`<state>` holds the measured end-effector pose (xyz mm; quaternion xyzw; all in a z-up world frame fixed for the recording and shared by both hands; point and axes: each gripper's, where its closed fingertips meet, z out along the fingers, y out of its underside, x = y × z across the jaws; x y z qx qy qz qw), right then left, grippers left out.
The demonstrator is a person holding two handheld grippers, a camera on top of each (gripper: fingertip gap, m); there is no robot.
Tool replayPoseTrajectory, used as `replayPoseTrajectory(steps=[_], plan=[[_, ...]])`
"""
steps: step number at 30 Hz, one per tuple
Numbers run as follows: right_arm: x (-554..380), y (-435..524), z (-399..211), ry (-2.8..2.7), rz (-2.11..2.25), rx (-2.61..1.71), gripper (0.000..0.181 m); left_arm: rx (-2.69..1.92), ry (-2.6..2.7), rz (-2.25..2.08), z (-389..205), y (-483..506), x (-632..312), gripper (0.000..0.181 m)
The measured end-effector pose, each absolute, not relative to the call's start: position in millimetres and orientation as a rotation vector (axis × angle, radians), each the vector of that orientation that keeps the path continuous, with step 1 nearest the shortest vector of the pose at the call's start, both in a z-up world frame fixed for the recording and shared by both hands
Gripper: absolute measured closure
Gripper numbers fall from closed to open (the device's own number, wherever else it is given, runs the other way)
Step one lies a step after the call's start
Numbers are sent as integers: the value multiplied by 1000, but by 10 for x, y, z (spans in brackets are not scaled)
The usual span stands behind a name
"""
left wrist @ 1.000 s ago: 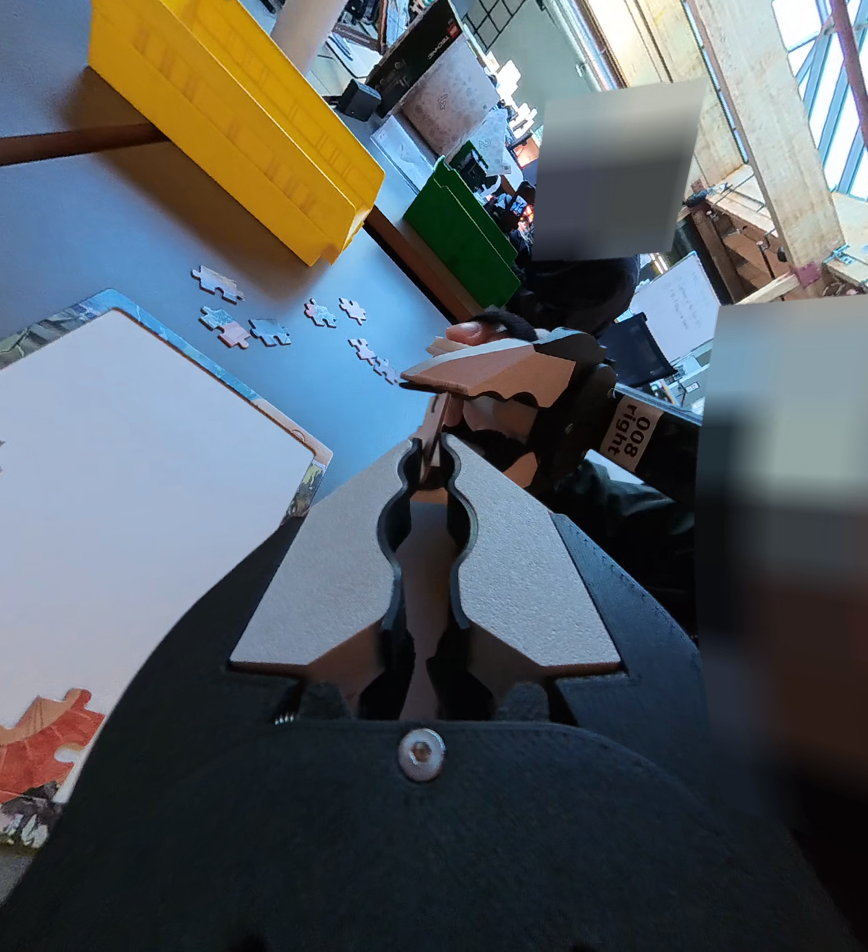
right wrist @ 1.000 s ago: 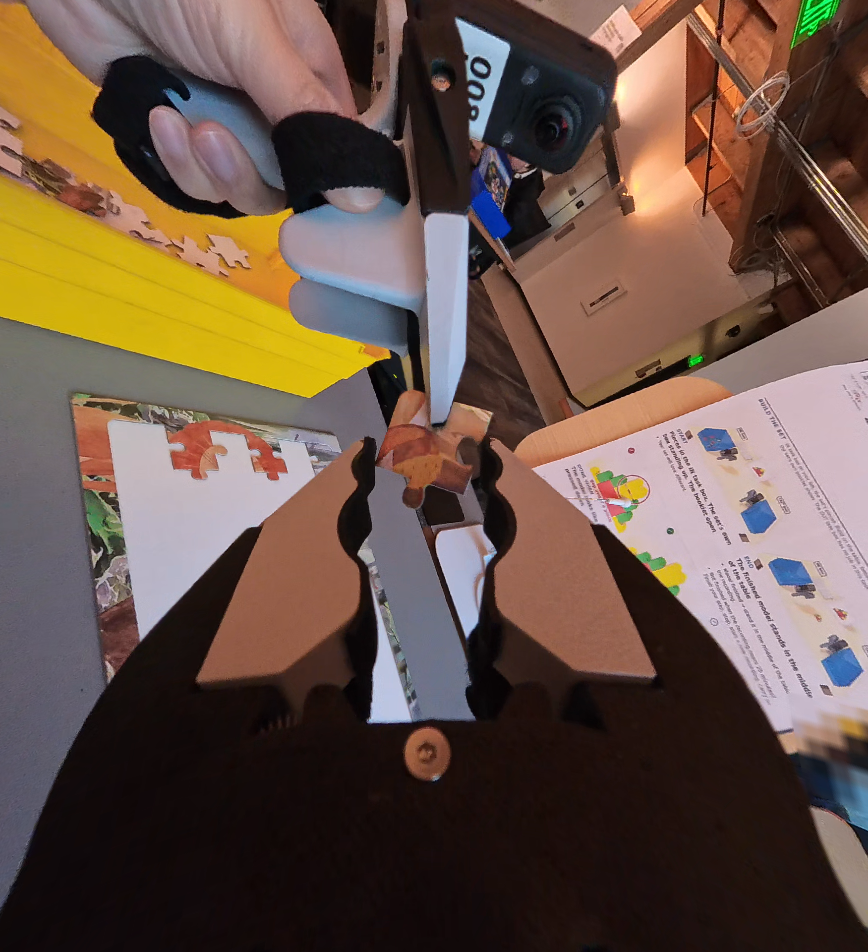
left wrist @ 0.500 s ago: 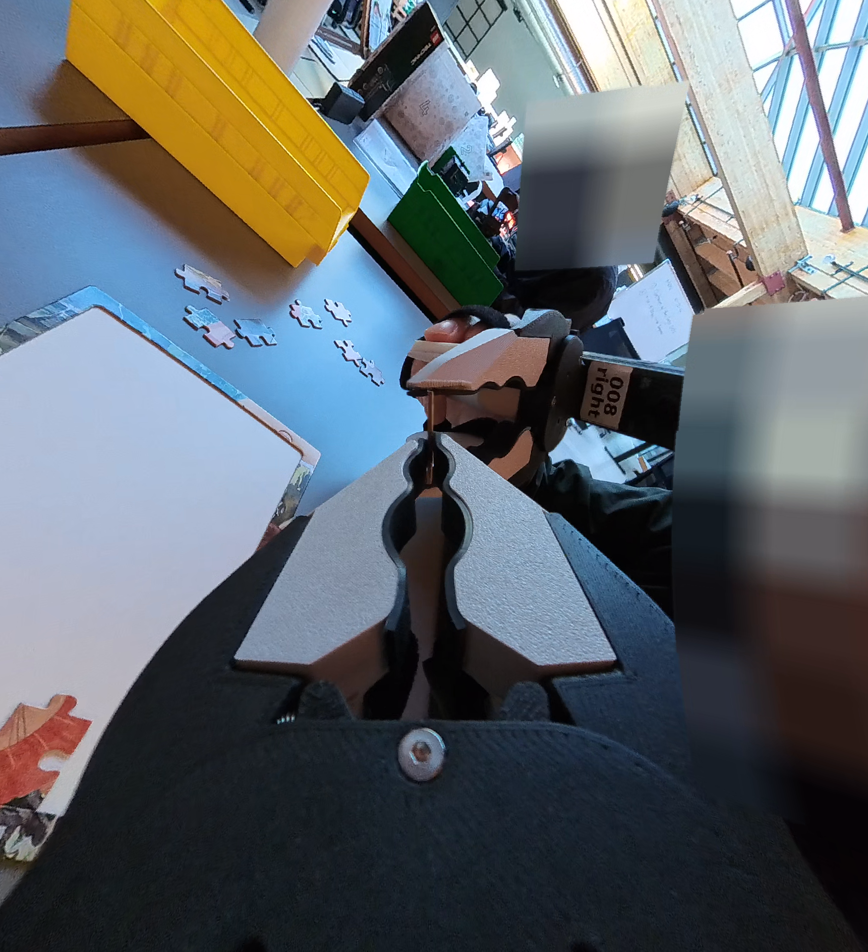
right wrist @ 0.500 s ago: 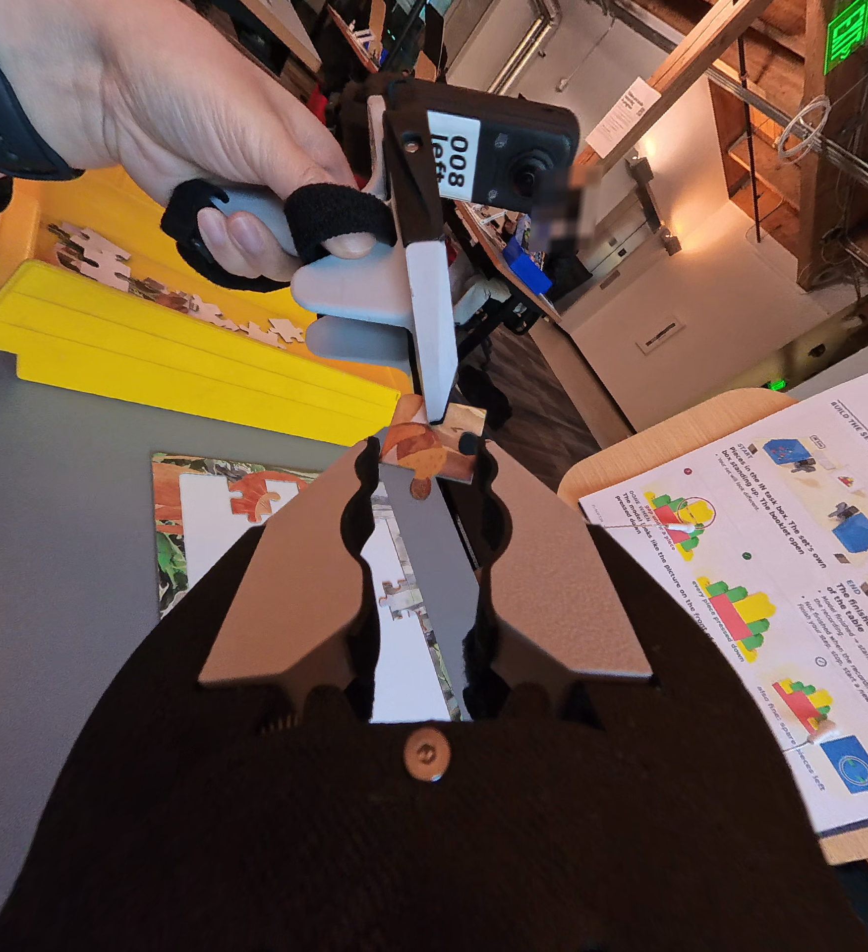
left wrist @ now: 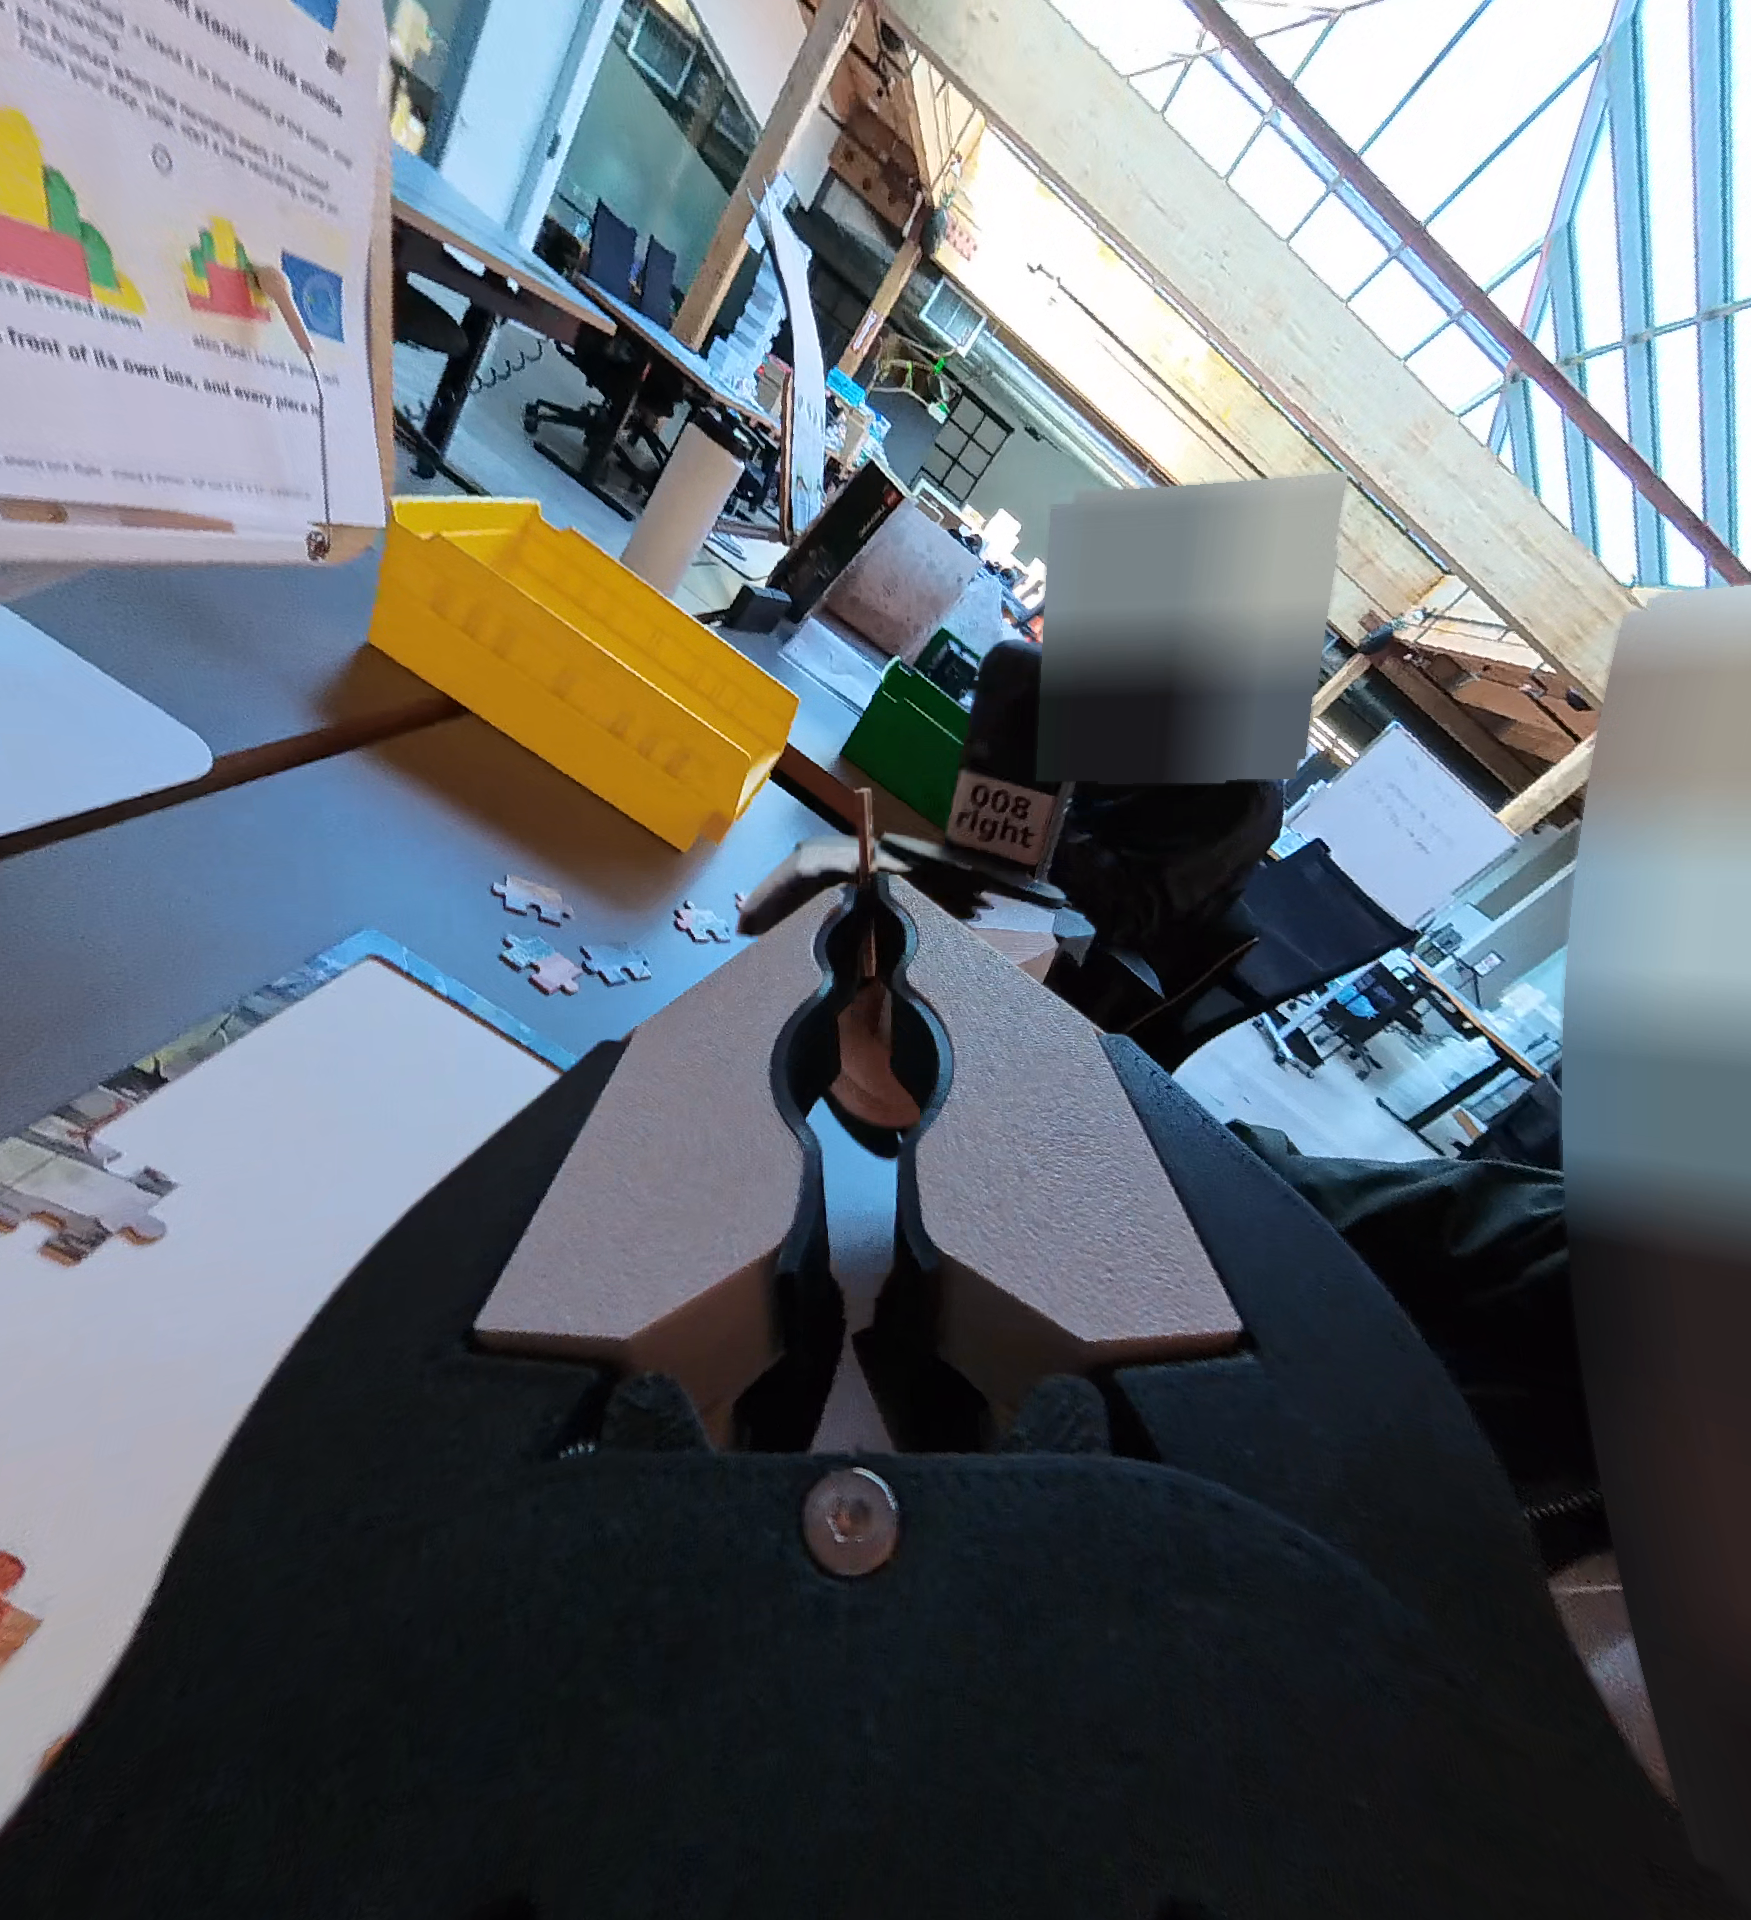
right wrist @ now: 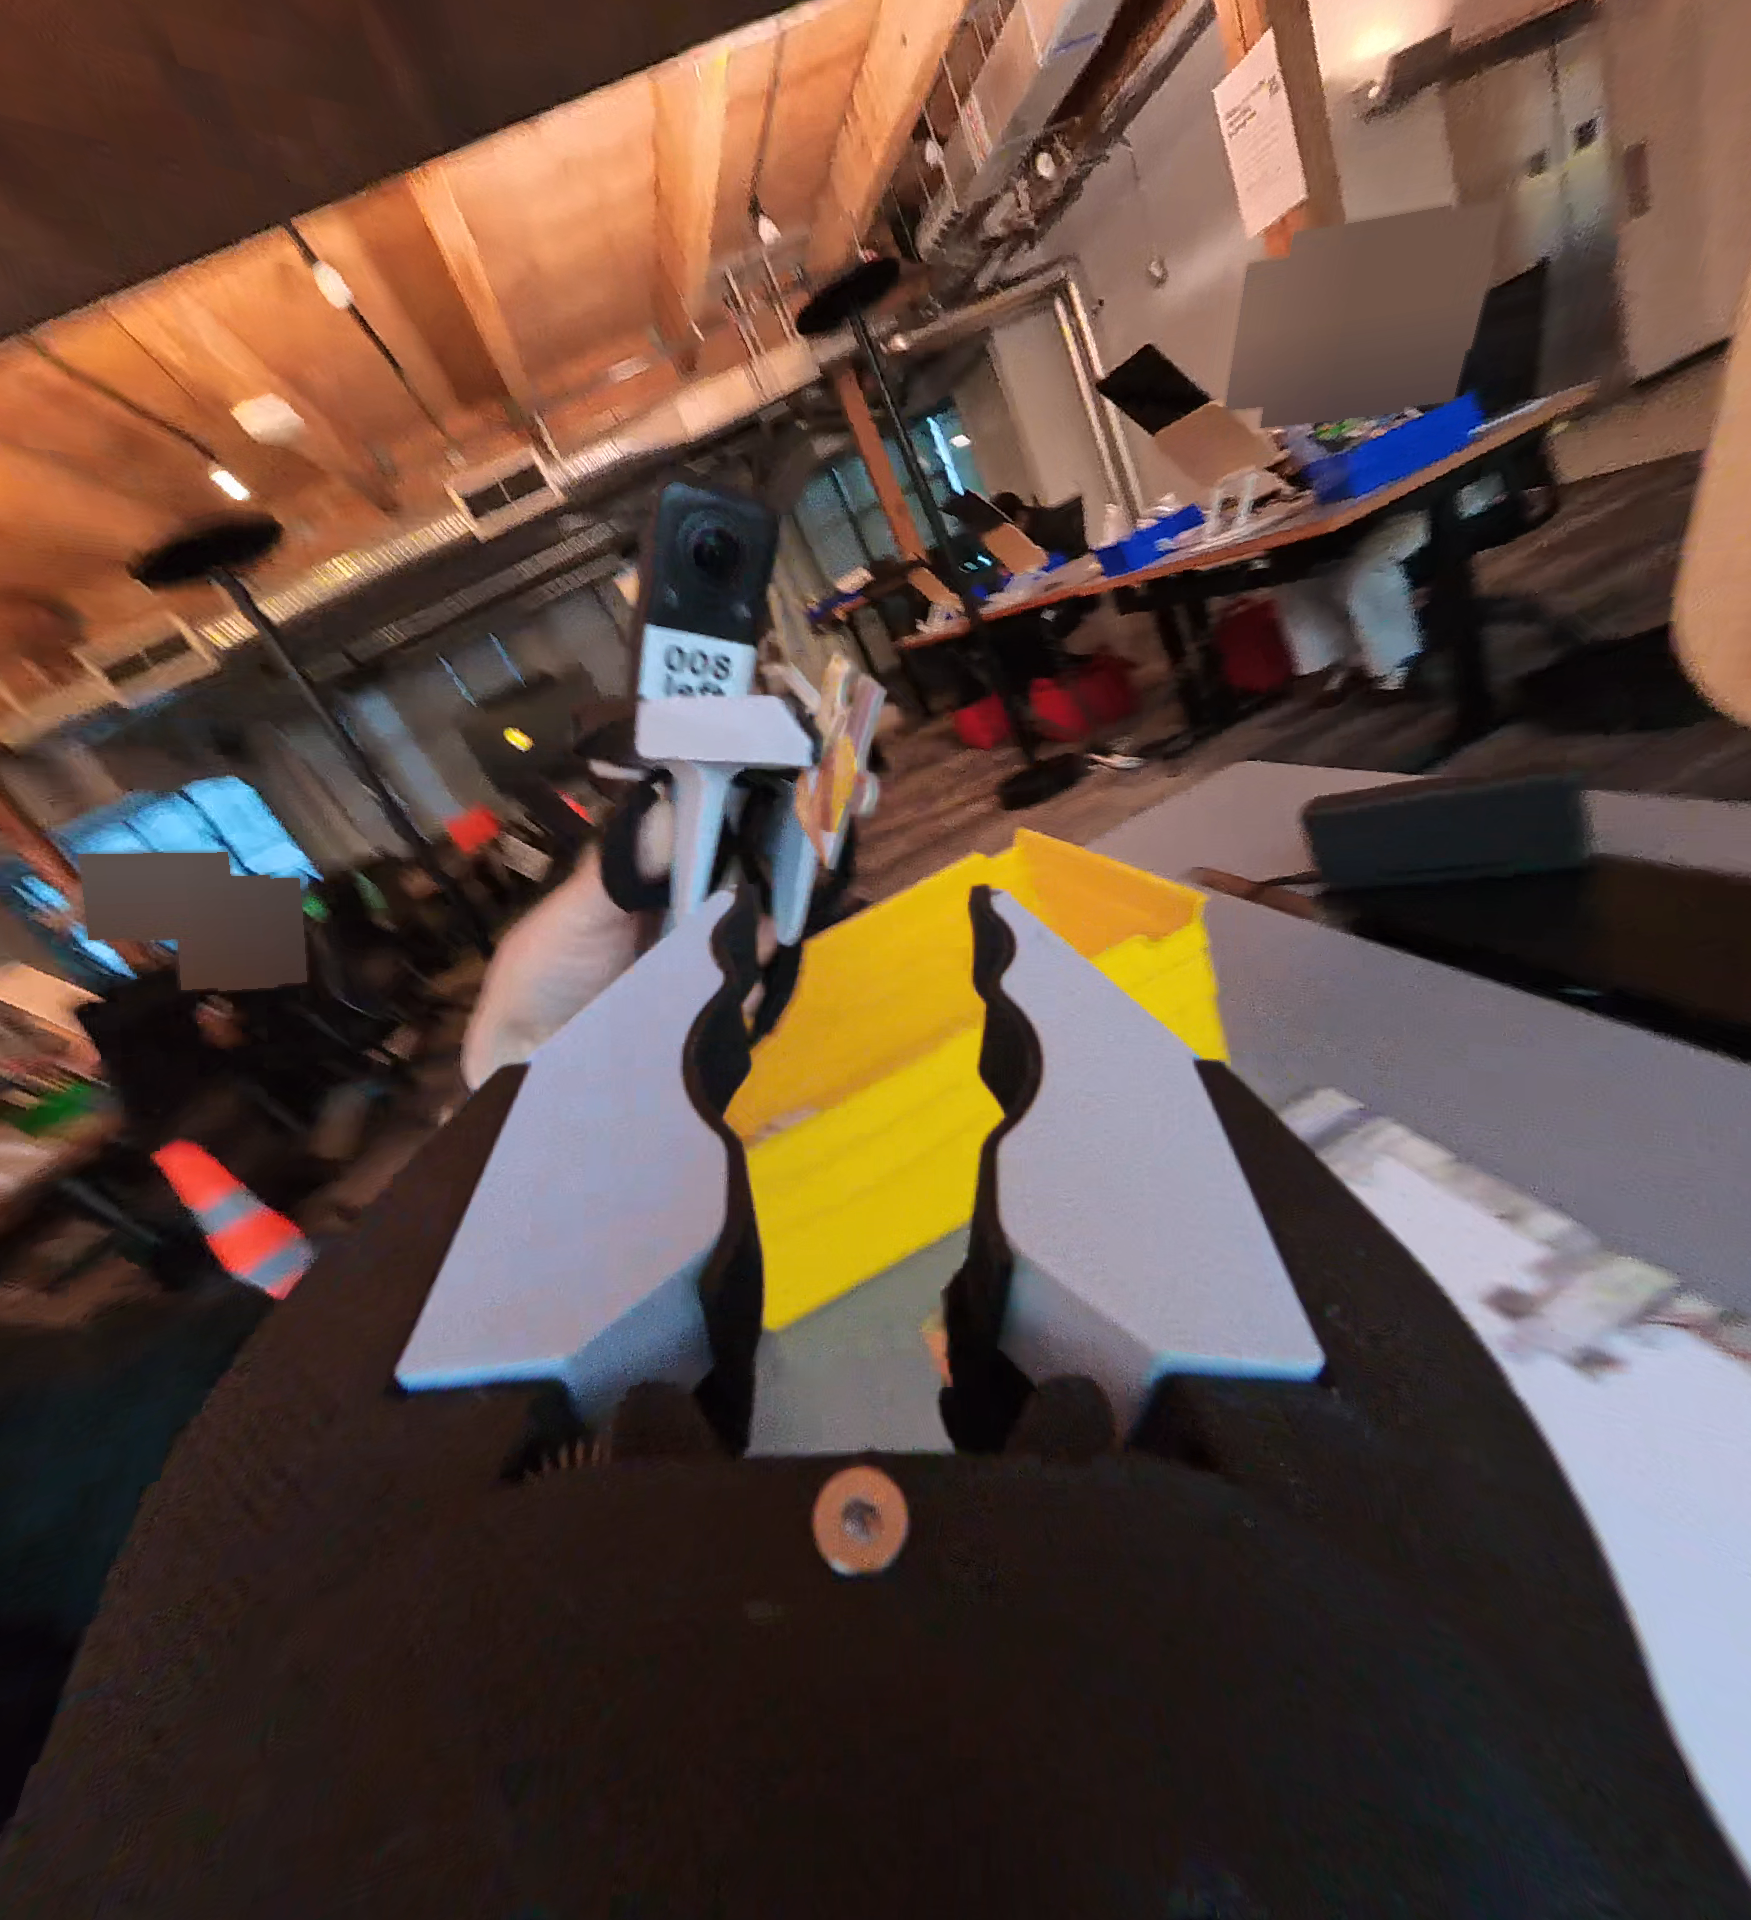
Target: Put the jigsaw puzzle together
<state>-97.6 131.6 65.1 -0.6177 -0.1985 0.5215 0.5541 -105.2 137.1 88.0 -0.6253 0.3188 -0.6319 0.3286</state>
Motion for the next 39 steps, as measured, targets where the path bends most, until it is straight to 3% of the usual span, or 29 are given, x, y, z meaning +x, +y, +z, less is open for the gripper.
replayPoseTrajectory(steps=[6, 12, 18, 24, 29, 39], plan=[[-847, 1293, 812, -224, 1604, -1322, 181, -1606, 862, -1632, 872, 1286, -879, 181], [-672, 1383, 804, -165, 1772, -1321, 181, -1685, 925, -1650, 700, 1226, -767, 181], [-505, 1216, 645, -529, 1833, -1537, 181, -1780, 1042, -1799, 510, 1009, -625, 181], [-47, 1211, -160, -756, 1615, -1900, 181, -2127, 1125, -1595, -135, 1073, -585, 176], [264, 1299, -1101, -664, 1549, -2283, 181, -2207, 1136, -1620, -285, 1047, -558, 179], [380, 1007, -1500, -925, 1417, -2480, 180, -2201, 1155, -1617, -276, 1025, -545, 181]])
